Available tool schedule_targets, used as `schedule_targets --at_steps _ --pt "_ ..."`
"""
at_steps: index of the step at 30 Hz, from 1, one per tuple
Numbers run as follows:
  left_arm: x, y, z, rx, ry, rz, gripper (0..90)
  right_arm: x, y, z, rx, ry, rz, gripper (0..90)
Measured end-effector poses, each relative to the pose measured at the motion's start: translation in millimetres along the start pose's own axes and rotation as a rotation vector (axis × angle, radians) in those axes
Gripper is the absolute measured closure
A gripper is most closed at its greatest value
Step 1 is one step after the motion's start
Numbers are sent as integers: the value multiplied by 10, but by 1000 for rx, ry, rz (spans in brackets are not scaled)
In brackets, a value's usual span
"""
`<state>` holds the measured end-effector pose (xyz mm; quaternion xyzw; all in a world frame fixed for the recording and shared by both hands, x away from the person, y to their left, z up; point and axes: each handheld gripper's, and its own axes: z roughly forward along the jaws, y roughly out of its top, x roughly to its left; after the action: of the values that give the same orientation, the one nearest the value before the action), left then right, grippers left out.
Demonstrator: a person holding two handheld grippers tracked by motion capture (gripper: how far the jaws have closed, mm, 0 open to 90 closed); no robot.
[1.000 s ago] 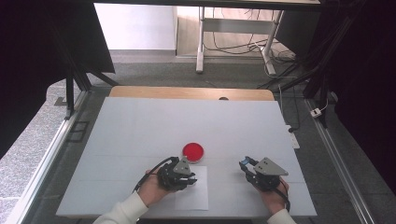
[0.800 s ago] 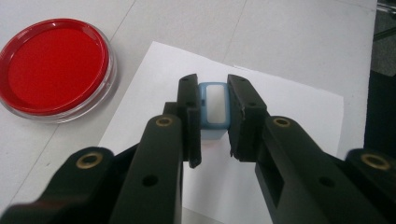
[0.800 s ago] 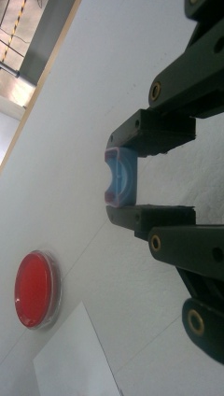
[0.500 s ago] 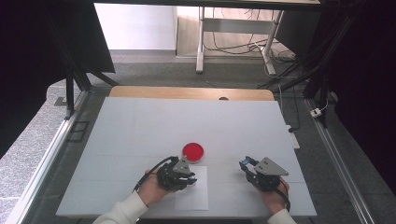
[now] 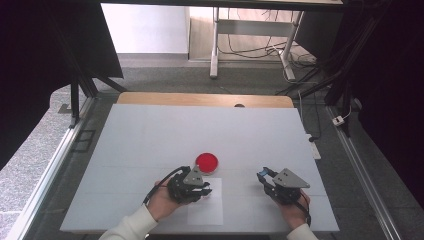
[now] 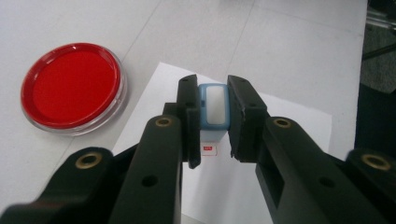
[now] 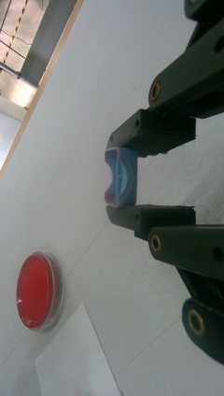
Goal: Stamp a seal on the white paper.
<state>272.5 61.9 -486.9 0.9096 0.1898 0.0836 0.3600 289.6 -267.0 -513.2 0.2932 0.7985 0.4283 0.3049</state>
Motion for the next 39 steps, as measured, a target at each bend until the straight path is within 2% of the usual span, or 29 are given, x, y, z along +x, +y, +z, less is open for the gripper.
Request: schedule_targets --at_steps 7,12,27,39 --pt "61 12 -104 -52 -24 -45 754 1 0 2 6 -1 -1 641" --pt "108 15 -199 -98 -18 -78 753 3 1 1 10 -6 -3 641" --pt "194 88 -441 -173 31 -115 753 7 -2 16 16 -5 -6 641" --pt "295 188 -593 -259 22 -155 752 7 -6 18 12 1 -2 641"
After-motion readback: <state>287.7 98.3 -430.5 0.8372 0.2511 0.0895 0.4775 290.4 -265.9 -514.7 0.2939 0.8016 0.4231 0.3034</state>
